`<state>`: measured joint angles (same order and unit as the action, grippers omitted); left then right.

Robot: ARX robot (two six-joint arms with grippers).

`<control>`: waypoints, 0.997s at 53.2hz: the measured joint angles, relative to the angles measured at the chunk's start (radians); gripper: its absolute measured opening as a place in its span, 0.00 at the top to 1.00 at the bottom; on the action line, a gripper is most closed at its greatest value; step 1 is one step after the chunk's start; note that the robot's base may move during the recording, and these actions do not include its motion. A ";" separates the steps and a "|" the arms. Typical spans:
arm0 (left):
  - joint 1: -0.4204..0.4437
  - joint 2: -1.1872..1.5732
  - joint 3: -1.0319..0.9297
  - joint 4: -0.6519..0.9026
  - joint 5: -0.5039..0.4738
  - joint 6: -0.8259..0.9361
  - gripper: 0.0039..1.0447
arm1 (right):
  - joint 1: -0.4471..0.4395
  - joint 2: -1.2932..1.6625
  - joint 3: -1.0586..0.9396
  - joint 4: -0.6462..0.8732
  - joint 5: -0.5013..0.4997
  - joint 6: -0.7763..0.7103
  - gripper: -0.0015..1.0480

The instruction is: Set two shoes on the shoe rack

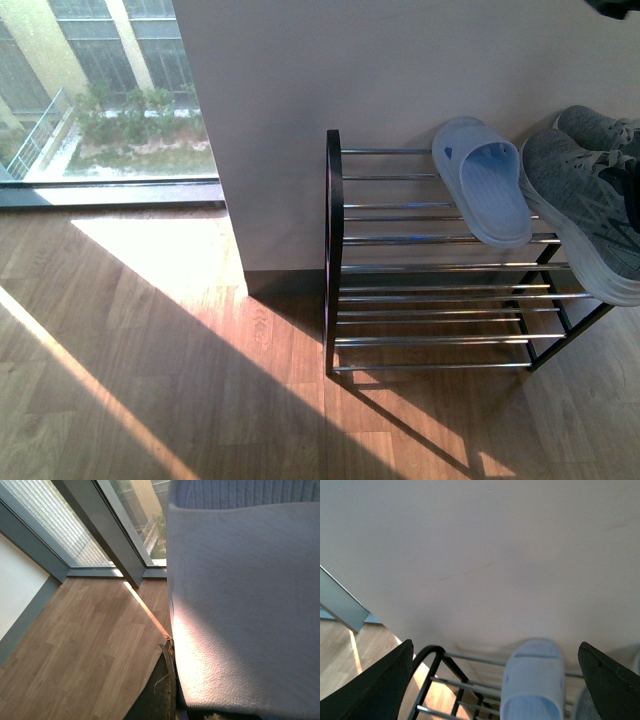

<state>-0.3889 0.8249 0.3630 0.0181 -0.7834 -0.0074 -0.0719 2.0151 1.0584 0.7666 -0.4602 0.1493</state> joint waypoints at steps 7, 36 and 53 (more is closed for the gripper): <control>0.000 0.000 0.000 0.000 0.000 0.000 0.99 | -0.057 -0.127 -0.143 -0.082 -0.032 -0.060 0.09; 0.000 0.000 0.000 0.000 0.000 0.000 0.99 | -0.278 -0.196 -0.409 -0.349 0.118 -0.502 0.09; 0.000 0.000 0.000 0.000 0.000 0.000 0.99 | -0.303 0.126 -0.261 -0.236 0.257 -0.618 0.09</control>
<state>-0.3889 0.8249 0.3630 0.0181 -0.7830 -0.0074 -0.3744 2.1414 0.7975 0.5308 -0.2031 -0.4683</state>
